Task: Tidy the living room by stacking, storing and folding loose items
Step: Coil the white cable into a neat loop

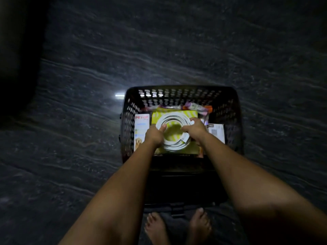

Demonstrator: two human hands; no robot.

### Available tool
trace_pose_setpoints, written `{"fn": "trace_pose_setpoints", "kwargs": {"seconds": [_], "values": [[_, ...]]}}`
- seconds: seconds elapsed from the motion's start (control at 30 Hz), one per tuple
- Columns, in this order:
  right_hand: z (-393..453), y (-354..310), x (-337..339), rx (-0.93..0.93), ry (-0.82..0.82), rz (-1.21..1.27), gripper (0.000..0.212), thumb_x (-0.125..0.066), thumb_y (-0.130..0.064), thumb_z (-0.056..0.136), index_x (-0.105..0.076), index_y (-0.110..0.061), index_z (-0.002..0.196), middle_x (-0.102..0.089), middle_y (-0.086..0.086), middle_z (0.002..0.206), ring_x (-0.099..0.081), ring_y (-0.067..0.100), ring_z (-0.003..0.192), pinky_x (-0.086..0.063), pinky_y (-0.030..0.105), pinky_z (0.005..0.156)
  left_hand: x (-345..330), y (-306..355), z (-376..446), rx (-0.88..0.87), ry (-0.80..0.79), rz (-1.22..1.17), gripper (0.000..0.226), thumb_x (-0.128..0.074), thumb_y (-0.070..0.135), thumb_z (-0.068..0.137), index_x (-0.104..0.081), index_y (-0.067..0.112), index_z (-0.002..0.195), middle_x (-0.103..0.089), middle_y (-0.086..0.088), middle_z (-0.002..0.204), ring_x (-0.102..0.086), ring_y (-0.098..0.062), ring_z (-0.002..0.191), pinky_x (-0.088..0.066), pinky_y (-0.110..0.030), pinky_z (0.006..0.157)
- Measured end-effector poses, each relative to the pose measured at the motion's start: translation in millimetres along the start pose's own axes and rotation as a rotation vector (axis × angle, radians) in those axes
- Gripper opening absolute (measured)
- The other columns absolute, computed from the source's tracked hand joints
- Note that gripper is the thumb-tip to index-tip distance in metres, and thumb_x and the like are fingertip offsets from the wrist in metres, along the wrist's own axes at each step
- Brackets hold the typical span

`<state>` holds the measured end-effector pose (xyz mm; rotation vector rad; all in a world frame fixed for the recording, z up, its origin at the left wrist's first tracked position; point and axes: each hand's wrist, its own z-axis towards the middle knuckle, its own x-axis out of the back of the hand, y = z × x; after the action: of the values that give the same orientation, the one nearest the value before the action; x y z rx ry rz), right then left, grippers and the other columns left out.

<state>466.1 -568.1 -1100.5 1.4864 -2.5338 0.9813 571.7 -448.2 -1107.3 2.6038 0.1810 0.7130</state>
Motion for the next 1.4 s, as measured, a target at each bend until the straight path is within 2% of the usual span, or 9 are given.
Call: {"fn": "trace_pose_setpoints", "kwargs": {"seconds": [0.23, 0.43, 0.6, 0.77, 0.9, 1.07, 1.2, 1.27, 1.4], "values": [[43.8, 15.7, -13.6, -0.035, 0.030, -0.040, 0.062, -0.070, -0.012, 0.084, -0.039, -0.006, 0.137, -0.051, 0.021, 0.131, -0.056, 0.031, 0.110, -0.041, 0.030, 0.075, -16.9, 0.7, 37.1, 0.037, 0.027, 0.154, 0.062, -0.038, 0.048, 0.099, -0.038, -0.001, 0.137, -0.044, -0.023, 0.139, -0.044, -0.038, 0.125, -0.039, -0.039, 0.092], [19.0, 10.9, -15.0, -0.044, 0.154, -0.275, 0.091, -0.069, -0.051, 0.078, -0.027, -0.012, 0.148, -0.022, 0.009, 0.154, -0.028, 0.027, 0.140, -0.033, 0.040, 0.107, -13.5, 18.4, -3.6, -0.059, 0.198, 0.319, 0.050, -0.042, 0.042, 0.099, -0.042, 0.003, 0.132, -0.033, -0.017, 0.142, -0.052, -0.041, 0.113, -0.042, -0.043, 0.084], [-53.6, 17.1, 10.6, 0.196, 0.621, -0.269, 0.044, -0.054, -0.022, 0.089, -0.049, -0.009, 0.130, -0.040, 0.010, 0.136, -0.043, 0.030, 0.122, -0.040, 0.039, 0.091, 13.2, 10.2, -67.6, -0.111, 0.495, 0.426, 0.044, -0.049, 0.034, 0.095, -0.041, 0.011, 0.132, -0.043, -0.012, 0.129, -0.048, -0.032, 0.113, -0.044, -0.043, 0.079], [-116.6, 68.9, 36.3, 0.085, 0.899, -0.176, 0.056, -0.057, -0.013, 0.083, -0.039, -0.009, 0.136, -0.033, 0.014, 0.143, -0.036, 0.035, 0.127, -0.034, 0.044, 0.100, 16.2, -34.3, -123.5, 0.117, 0.758, 0.185, 0.057, -0.051, 0.036, 0.093, -0.035, 0.005, 0.138, -0.040, -0.020, 0.135, -0.041, -0.038, 0.119, -0.037, -0.048, 0.094], [-129.9, 120.9, 49.6, -0.219, 0.737, 0.039, 0.072, -0.052, -0.046, 0.093, -0.023, -0.014, 0.150, -0.020, 0.013, 0.154, -0.024, 0.033, 0.139, -0.022, 0.042, 0.111, -5.1, -81.6, -138.7, 0.403, 0.647, -0.147, 0.059, -0.040, 0.041, 0.099, -0.033, 0.002, 0.143, -0.032, -0.021, 0.146, -0.033, -0.039, 0.132, -0.030, -0.047, 0.105], [-116.6, 162.7, 47.1, -0.271, 0.374, 0.313, 0.098, -0.032, -0.087, 0.072, -0.036, -0.019, 0.144, -0.038, 0.014, 0.148, -0.036, 0.033, 0.135, -0.023, 0.047, 0.115, -22.6, -131.1, -117.9, 0.288, 0.514, -0.447, 0.061, -0.030, 0.047, 0.101, -0.046, -0.002, 0.135, -0.046, -0.026, 0.139, -0.043, -0.036, 0.130, -0.032, -0.038, 0.107], [-118.2, 196.8, 48.0, -0.199, 0.302, 0.262, 0.095, -0.042, -0.087, 0.066, -0.039, -0.020, 0.135, -0.053, 0.011, 0.134, -0.051, 0.031, 0.119, -0.035, 0.051, 0.107, -29.6, -144.2, -122.1, 0.267, 0.462, -0.455, 0.061, -0.030, 0.049, 0.101, -0.040, 0.003, 0.139, -0.043, -0.023, 0.142, -0.043, -0.033, 0.130, -0.033, -0.035, 0.105], [-122.1, 201.2, 52.3, -0.183, 0.252, 0.203, 0.110, -0.037, -0.098, 0.051, -0.036, -0.026, 0.135, -0.051, 0.008, 0.136, -0.051, 0.031, 0.121, -0.032, 0.055, 0.107, -25.0, -145.2, -127.8, 0.271, 0.450, -0.425, 0.063, -0.036, 0.050, 0.099, -0.038, 0.003, 0.140, -0.043, -0.022, 0.142, -0.044, -0.034, 0.129, -0.035, -0.035, 0.104], [-136.4, 200.5, 64.4, -0.212, 0.177, 0.178, 0.118, -0.043, -0.093, 0.047, -0.034, -0.019, 0.137, -0.048, 0.012, 0.138, -0.046, 0.035, 0.125, -0.037, 0.048, 0.107, -12.2, -162.3, -136.2, 0.365, 0.336, -0.450, 0.100, -0.048, 0.082, 0.066, -0.043, 0.009, 0.135, -0.049, -0.018, 0.138, -0.050, -0.037, 0.123, -0.041, -0.045, 0.105]]}}
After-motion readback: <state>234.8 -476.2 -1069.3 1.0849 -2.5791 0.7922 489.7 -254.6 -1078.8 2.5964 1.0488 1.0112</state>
